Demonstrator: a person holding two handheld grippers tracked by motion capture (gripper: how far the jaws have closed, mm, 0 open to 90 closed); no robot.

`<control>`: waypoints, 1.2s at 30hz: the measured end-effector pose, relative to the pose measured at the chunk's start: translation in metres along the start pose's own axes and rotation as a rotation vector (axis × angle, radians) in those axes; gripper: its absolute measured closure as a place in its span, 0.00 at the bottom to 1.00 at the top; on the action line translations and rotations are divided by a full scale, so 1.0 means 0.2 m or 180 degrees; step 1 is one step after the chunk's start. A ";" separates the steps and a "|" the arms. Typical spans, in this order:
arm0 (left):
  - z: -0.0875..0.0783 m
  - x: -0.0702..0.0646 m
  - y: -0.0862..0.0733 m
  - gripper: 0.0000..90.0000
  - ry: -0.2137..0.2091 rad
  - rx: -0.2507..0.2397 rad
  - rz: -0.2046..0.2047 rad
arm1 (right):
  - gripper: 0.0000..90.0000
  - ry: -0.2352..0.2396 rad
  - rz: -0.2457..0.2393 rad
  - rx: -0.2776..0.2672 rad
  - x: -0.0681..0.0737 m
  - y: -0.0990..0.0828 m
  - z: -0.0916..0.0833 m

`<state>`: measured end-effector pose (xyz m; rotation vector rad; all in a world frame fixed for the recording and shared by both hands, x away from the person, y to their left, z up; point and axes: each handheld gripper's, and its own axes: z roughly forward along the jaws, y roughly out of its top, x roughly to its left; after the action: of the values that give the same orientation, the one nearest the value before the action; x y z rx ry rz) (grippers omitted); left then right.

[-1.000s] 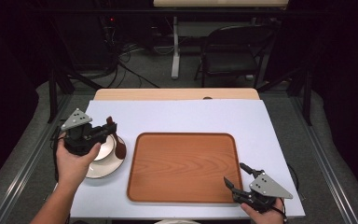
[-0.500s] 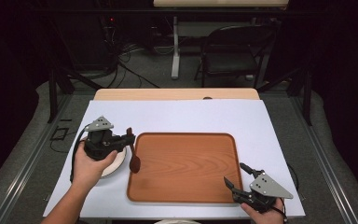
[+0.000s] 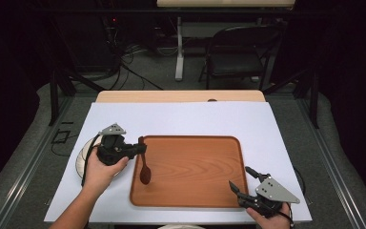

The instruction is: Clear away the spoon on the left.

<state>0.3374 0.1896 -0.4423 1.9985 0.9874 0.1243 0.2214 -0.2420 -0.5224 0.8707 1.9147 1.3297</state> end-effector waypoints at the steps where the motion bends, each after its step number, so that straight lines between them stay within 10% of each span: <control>1: 0.01 0.01 0.00 0.94 -0.0029 -0.0003 -0.0026 | 0.31 0.0001 0.0001 0.0001 0.00 0.00 0.00; 15: 0.17 0.16 0.01 0.93 -0.0140 0.0027 -0.0487 | 0.32 0.0010 0.0004 0.0004 0.00 0.00 0.00; 36: 0.44 0.30 -0.04 0.88 0.0199 0.0136 -0.1162 | 0.32 0.0033 -0.0014 -0.0009 0.00 0.00 0.00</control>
<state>0.4113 0.1743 -0.5190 1.8270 1.3872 -0.0351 0.2209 -0.2424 -0.5218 0.8592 1.9209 1.3364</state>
